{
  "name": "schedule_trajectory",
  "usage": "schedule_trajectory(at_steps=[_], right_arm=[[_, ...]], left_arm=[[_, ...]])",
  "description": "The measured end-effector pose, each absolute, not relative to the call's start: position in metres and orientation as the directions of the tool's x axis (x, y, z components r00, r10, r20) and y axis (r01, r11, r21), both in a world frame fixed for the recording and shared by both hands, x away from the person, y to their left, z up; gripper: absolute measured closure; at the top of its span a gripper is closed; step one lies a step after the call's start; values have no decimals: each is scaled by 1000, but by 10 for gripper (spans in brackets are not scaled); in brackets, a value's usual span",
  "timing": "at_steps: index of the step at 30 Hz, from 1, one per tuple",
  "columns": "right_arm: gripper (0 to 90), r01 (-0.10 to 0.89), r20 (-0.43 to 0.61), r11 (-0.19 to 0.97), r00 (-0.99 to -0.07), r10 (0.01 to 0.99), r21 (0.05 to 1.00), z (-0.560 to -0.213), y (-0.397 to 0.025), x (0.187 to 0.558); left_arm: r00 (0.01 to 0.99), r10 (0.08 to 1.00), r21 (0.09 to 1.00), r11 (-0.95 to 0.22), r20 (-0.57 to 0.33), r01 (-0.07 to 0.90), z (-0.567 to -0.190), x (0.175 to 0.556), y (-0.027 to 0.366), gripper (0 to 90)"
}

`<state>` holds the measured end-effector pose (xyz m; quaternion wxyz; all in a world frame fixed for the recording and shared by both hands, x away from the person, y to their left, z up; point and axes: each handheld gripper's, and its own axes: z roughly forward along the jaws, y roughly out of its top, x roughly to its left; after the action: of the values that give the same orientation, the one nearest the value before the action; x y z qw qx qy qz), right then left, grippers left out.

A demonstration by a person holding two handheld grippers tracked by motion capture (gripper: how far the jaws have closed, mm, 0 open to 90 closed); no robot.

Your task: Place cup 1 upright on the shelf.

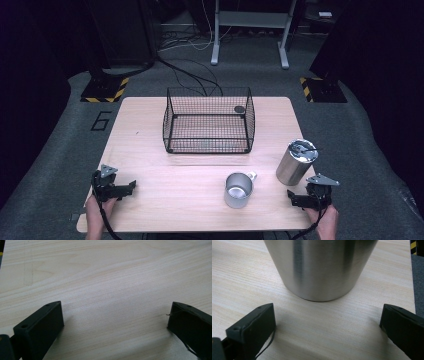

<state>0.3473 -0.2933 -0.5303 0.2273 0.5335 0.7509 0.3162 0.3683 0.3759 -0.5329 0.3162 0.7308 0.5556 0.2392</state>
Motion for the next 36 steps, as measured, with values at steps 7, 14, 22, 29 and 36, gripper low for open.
schedule_trajectory(at_steps=[7, 14, 22, 29, 36], right_arm=[[0, 653, -10, 239, -334, 943, 719, -530, -294, 348], [0, 650, -6, 236, -336, 942, 722, -531, -294, 349], [0, 649, -7, 237, -336, 942, 723, -531, -294, 349], [0, 648, 1, 225, -329, 944, 728, -527, -294, 346], [0, 589, 61, 154, -329, 942, 794, -490, -297, 337]], left_arm=[[241, 971, 730, -165, 1, 664, -533, 367, 374, 1], [277, 960, 739, -154, -46, 656, -532, 363, 376, 0], [350, 934, 769, -178, -63, 613, -520, 360, 367, 0], [374, 925, 754, -203, -61, 624, -524, 362, 360, 0], [384, 921, 734, -217, -64, 643, -530, 365, 356, 0]])
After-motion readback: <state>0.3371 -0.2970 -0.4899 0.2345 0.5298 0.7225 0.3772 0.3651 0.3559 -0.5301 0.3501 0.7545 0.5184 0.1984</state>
